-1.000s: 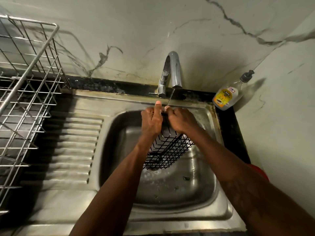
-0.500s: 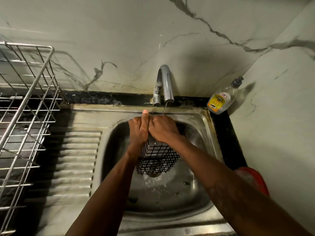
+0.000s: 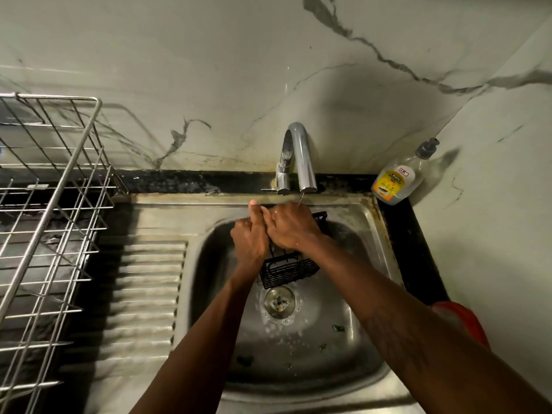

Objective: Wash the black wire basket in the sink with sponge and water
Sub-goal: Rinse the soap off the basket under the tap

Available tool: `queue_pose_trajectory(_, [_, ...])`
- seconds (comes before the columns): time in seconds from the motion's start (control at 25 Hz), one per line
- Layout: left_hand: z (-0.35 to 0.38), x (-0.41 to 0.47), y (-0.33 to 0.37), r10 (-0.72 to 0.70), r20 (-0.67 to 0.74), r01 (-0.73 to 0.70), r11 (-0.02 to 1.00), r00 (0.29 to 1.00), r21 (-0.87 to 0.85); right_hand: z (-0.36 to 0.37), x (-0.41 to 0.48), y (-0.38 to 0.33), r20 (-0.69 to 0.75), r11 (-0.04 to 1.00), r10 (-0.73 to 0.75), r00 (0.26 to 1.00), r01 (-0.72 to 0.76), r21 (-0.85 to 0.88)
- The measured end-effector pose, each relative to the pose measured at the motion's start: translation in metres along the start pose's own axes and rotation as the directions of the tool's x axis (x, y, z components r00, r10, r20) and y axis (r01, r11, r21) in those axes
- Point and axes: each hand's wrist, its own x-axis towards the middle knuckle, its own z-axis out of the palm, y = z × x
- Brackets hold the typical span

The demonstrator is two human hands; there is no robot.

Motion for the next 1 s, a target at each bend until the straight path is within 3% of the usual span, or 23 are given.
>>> queue_pose_trajectory(0.12, [0.006, 0.008, 0.008, -0.038, 0.049, 0.033, 0.994, 0.998, 0.101, -0.008, -0.008, 0.040, -0.018, 0.985, 0.153, 0.988, -0.151, 0.085])
queue_pose_trajectory(0.2, [0.008, 0.006, 0.012, -0.031, 0.061, 0.024, 0.993, 0.998, 0.115, -0.013, -0.016, 0.042, -0.070, 0.983, 0.178, 0.982, -0.174, 0.066])
queue_pose_trajectory(0.32, [0.008, 0.013, 0.015, -0.013, 0.029, 0.010, 0.995, 0.999, 0.098, -0.002, -0.011, -0.006, -0.143, 0.996, 0.085, 0.986, -0.090, -0.026])
queue_pose_trajectory(0.44, [-0.001, 0.018, 0.018, -0.007, 0.001, 0.007, 0.997, 1.000, 0.077, -0.002, -0.010, -0.010, -0.067, 0.998, -0.045, 0.997, 0.042, -0.042])
queue_pose_trajectory(0.52, [-0.004, 0.014, 0.020, -0.049, 0.032, 0.047, 0.998, 0.998, 0.040, -0.011, -0.015, 0.025, 0.034, 0.997, 0.075, 0.997, -0.075, 0.000])
queue_pose_trajectory(0.6, [0.000, 0.006, 0.026, -0.057, 0.065, 0.055, 0.998, 0.996, 0.030, -0.017, -0.016, 0.039, 0.037, 0.969, 0.247, 0.968, -0.246, -0.021])
queue_pose_trajectory(0.64, [0.003, 0.006, 0.026, -0.018, 0.078, 0.015, 0.999, 0.997, 0.042, -0.014, -0.015, 0.030, -0.001, 0.964, 0.261, 0.965, -0.261, -0.048])
queue_pose_trajectory(0.76, [-0.008, 0.011, 0.016, 0.038, 0.075, -0.044, 0.996, 0.996, 0.083, -0.001, -0.020, -0.030, -0.113, 0.997, 0.052, 0.992, -0.058, -0.043])
queue_pose_trajectory(0.84, [-0.022, 0.014, 0.011, -0.040, 0.002, 0.040, 0.999, 0.999, -0.008, -0.001, -0.020, -0.028, -0.062, 0.998, -0.046, 0.997, 0.044, -0.034])
queue_pose_trajectory(0.96, [-0.026, 0.012, 0.017, -0.151, -0.043, 0.146, 0.984, 0.988, -0.104, -0.009, -0.005, 0.016, 0.024, 0.978, 0.189, 0.982, -0.191, 0.084])
queue_pose_trajectory(1.0, [-0.022, 0.009, 0.019, -0.146, -0.026, 0.143, 0.986, 0.989, -0.090, -0.010, -0.003, 0.017, 0.027, 0.971, 0.231, 0.973, -0.232, 0.052])
